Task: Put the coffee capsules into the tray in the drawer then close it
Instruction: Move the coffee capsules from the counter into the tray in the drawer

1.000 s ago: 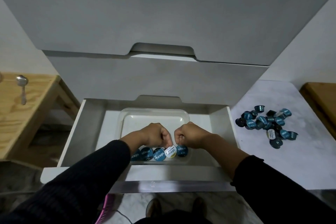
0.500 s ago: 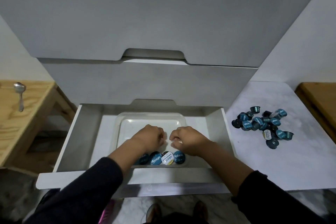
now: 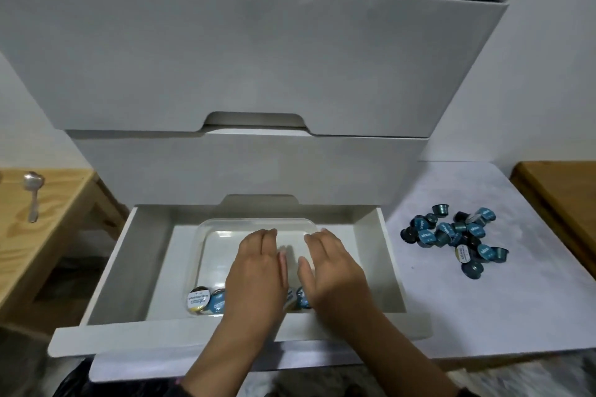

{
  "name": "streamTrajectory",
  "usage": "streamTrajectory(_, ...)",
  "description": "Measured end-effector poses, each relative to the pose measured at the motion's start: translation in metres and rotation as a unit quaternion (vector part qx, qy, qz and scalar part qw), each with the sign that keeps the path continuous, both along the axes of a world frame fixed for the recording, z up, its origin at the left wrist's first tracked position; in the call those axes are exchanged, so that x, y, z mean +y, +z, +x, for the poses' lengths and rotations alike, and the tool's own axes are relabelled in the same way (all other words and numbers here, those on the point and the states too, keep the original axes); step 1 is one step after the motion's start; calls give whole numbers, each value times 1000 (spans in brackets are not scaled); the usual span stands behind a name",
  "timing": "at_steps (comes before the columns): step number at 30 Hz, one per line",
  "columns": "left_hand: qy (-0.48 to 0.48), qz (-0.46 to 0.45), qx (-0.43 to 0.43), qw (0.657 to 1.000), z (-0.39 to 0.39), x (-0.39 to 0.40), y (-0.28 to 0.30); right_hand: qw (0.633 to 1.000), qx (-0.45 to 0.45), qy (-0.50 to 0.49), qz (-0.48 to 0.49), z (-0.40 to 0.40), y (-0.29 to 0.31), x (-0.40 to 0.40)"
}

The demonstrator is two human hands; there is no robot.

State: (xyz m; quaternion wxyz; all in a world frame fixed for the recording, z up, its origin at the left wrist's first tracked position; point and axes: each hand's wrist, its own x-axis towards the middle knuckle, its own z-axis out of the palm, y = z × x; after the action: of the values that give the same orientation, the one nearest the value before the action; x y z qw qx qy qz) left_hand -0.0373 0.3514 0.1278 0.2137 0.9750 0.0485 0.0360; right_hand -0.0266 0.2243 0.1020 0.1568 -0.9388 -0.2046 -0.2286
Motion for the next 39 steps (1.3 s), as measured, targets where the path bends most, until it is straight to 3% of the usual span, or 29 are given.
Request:
streamTrajectory(6,-47,-50,4,998,-5,-62,15,998,-35,-13,-60,6,5,-60)
streamTrajectory(9,-66,-81,-17,994,1,-109,17,994,-4,-22,-109,12,6,-109)
streamTrajectory(13,-95,-118,-5,988,9,-180,14,991,98,-78,47,19,3,-184)
streamTrajectory(18,-109,-180,55,976,22,-262,-14,975,170,-129,68,26,-33,-274)
streamTrajectory(22,-63,-204,83,973,41,-299,-59,961,234,-137,48,35,-63,-321)
streamTrajectory(32,75,-251,72,962,94,-324,-112,956,275,-100,21,58,-95,-349)
streamTrajectory(39,132,-286,41,948,107,-333,-108,938,321,-82,102,64,-100,-347)
